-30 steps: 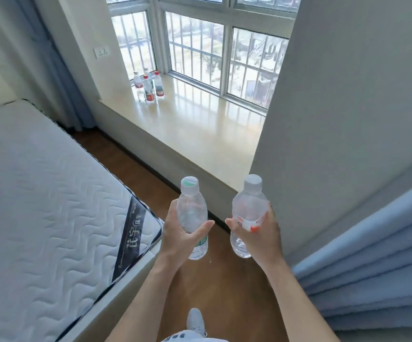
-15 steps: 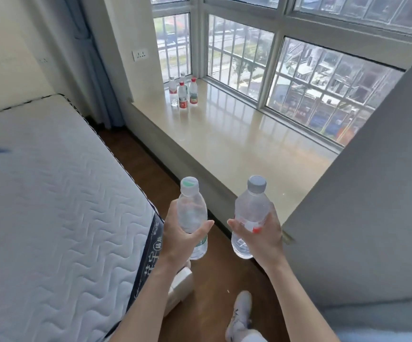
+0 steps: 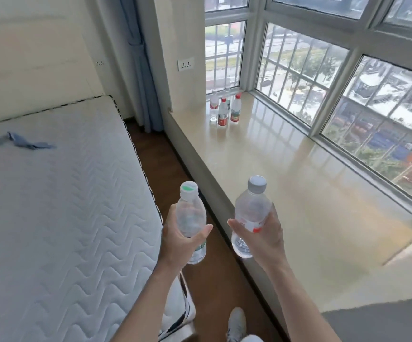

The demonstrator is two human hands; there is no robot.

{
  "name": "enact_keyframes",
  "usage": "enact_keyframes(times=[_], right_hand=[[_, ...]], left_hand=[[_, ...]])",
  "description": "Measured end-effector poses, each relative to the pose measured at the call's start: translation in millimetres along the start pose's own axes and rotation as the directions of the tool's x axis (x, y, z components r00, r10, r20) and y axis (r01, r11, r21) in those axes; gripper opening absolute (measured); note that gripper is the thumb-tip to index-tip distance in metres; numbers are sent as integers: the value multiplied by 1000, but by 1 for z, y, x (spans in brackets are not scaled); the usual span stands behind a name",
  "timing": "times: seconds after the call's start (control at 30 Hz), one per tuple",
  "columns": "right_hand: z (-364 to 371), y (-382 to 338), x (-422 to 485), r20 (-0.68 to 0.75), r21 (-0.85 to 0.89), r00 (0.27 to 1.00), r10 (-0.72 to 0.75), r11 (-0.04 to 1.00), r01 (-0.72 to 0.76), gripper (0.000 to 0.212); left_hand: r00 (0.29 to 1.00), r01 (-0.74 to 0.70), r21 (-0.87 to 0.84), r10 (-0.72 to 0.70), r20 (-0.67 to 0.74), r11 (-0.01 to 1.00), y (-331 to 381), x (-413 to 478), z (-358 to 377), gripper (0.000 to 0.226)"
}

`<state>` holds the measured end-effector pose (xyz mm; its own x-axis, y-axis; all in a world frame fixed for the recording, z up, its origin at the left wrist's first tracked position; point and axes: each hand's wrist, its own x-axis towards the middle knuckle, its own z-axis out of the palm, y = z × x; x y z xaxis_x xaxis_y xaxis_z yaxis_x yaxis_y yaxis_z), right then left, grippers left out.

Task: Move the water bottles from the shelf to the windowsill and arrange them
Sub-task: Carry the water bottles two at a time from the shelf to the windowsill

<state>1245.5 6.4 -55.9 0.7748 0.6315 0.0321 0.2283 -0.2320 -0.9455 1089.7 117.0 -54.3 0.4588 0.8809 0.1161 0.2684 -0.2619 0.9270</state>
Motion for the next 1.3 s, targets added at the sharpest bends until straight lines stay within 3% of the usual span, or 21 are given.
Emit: enact_keyframes(times=[0.2, 0.63, 0.97, 1.3], right_hand=[[1, -10, 108, 102, 5, 993, -58, 998, 58, 55], [67, -13, 217, 327, 73, 939, -104, 994, 85, 56], [178, -47, 344, 336, 111, 934, -122, 990, 90, 60], [291, -90, 468, 264, 126, 959, -101, 990, 69, 65]], left_hand=[[991, 10, 13, -9, -131, 1000, 13, 79, 31, 68], [955, 89, -5, -87, -283, 996, -5, 176, 30, 67], [943, 100, -47, -110, -315, 994, -47, 332, -16, 65], [977, 79, -98, -96, -192, 992, -80, 500, -69, 62]])
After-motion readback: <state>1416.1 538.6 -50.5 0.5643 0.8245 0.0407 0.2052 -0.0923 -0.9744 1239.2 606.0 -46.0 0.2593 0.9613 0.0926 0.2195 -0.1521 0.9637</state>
